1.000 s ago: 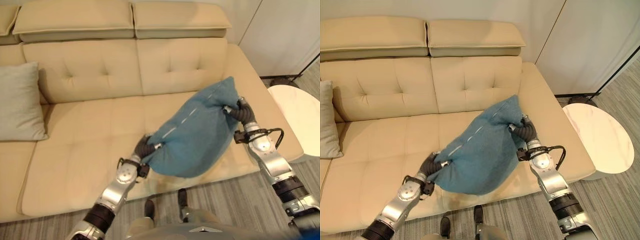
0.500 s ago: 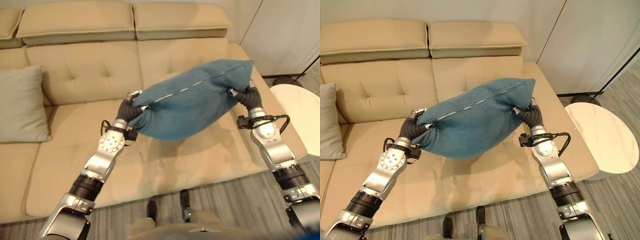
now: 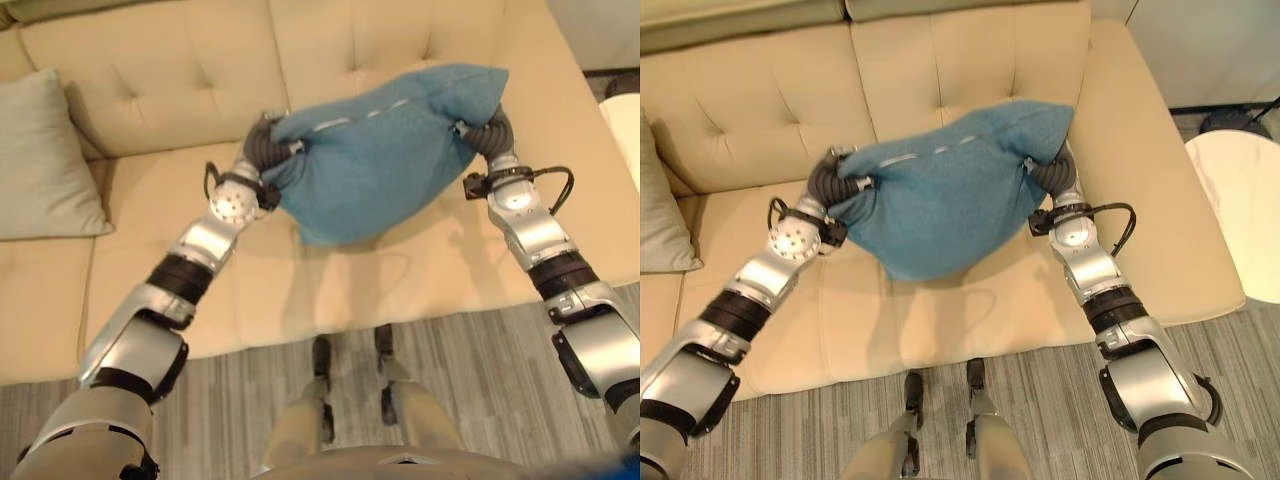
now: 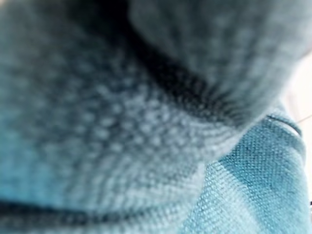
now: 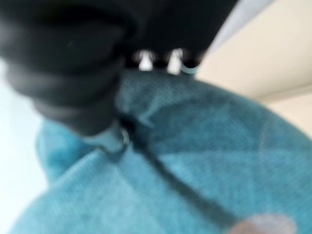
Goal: Pick up all the scattered cushions and arrange them neatly on the sofa.
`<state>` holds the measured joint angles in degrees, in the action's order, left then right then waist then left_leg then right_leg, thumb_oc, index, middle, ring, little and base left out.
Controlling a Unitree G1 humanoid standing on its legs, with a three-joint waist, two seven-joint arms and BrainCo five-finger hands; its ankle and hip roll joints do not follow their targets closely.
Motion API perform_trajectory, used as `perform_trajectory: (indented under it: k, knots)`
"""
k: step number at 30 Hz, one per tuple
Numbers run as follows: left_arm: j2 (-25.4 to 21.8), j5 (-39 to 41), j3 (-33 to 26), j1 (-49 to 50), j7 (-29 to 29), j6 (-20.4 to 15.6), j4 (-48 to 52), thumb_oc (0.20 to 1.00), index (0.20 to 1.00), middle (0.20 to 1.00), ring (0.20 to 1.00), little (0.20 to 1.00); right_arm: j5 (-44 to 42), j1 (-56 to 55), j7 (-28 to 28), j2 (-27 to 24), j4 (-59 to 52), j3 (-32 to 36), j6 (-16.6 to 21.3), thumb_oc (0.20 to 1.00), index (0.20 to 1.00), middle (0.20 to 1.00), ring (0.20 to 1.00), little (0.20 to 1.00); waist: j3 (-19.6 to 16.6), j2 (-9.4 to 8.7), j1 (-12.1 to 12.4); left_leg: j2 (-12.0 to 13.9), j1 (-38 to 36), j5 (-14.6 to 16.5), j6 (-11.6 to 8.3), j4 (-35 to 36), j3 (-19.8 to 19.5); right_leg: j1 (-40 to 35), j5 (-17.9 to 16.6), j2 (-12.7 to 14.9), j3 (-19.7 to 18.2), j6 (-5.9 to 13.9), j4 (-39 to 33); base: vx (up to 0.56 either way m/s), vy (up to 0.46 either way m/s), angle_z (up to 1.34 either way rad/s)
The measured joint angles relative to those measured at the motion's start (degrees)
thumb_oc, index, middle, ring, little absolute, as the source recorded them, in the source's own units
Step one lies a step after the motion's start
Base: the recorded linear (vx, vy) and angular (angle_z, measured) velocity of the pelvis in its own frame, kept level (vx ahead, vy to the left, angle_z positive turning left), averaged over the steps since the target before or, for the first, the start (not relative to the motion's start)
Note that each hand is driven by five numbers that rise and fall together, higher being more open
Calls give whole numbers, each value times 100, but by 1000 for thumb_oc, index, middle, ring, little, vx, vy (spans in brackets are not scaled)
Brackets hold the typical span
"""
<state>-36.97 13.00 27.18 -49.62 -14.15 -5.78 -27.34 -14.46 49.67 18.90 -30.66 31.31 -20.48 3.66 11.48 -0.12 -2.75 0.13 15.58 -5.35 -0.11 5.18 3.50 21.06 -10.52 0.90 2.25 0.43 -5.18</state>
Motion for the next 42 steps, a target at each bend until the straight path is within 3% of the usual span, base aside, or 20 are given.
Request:
perform_trajectory:
  k: [2, 13, 18, 30, 35, 36, 39, 40, 42]
  knots:
    - [-79, 3, 228, -495, -26, -11, -278, 200, 200, 200, 200, 200, -23, 208, 31, -205, 86, -228, 0, 200, 200, 200, 200, 200, 23, 8, 8, -1, 59, 0, -1, -1, -10, 47, 0, 3, 6, 0, 0, 6, 32, 3]
    - [-362, 225, 865, -1432, -135, -42, -914, 200, 200, 200, 200, 200, -349, 973, 48, -203, 697, -740, -3, 200, 200, 200, 200, 200, 68, -16, 14, -16, 107, 2, -2, -2, -25, 88, 7, 19, 1, 7, 0, -10, 4, 1]
    - [-358, 226, 951, -1467, -128, -121, -1114, 200, 200, 200, 200, 200, -349, 1113, 53, -191, 855, -859, -41, 200, 200, 200, 200, 200, 363, -36, 25, -25, 390, -50, -48, -2, -58, 374, -46, 24, 0, -17, 1, -13, -3, 1]
    - [-347, 215, 920, -1976, -251, -215, -1512, 200, 200, 200, 200, 200, -264, 1609, 188, -192, 971, -968, -37, 200, 200, 200, 200, 200, 376, -40, 12, -26, 759, -52, -49, -25, -56, 744, -78, 19, -17, -21, 2, -10, -2, -1]
    - [-271, 210, 1105, -2688, -254, -233, -2493, 200, 200, 200, 200, 200, 27, 2747, 193, -291, 1812, -2097, -55, 200, 200, 200, 200, 200, 348, -85, 6, -27, 959, -76, -63, -29, 16, 970, -130, 15, -69, -9, 2, -3, -15, -6]
    - [-213, 211, 1114, -2850, -255, -231, -2617, 200, 200, 200, 200, 200, 41, 2926, 172, -345, 1906, -2183, -61, 238, 238, 238, 238, 238, 347, -86, 25, -27, 1036, -96, -69, -30, 12, 1047, -149, 15, -68, -19, 2, -5, -11, 4]
    - [-211, 210, 1114, -3011, -266, -232, -2630, 200, 200, 200, 200, 200, 111, 3125, 160, -404, 1992, -2315, -72, 238, 238, 238, 238, 238, 346, -89, 47, -14, 1164, -114, -70, -37, -13, 1167, -166, 3, -41, -39, 3, -2, -4, 3]
    - [-211, 210, 1110, -3012, -284, -230, -2624, 1000, 1000, 1000, 1000, 1000, 124, 3124, 161, -405, 1963, -2289, -76, 1000, 1000, 1000, 1000, 1000, 346, -88, 48, -13, 1166, -113, -70, -37, -10, 1172, -171, 2, -42, -46, 4, -2, -40, -1]
    - [-27, 201, 1376, -3338, -399, -228, -3170, 1000, 1000, 1000, 1000, 1000, 149, 3437, 84, -400, 2516, -2645, -106, 1000, 1000, 1000, 1000, 1000, 346, -88, 74, -21, 1204, -129, -94, -38, -47, 1191, -172, 20, 13, -48, 3, -7, -35, 6]
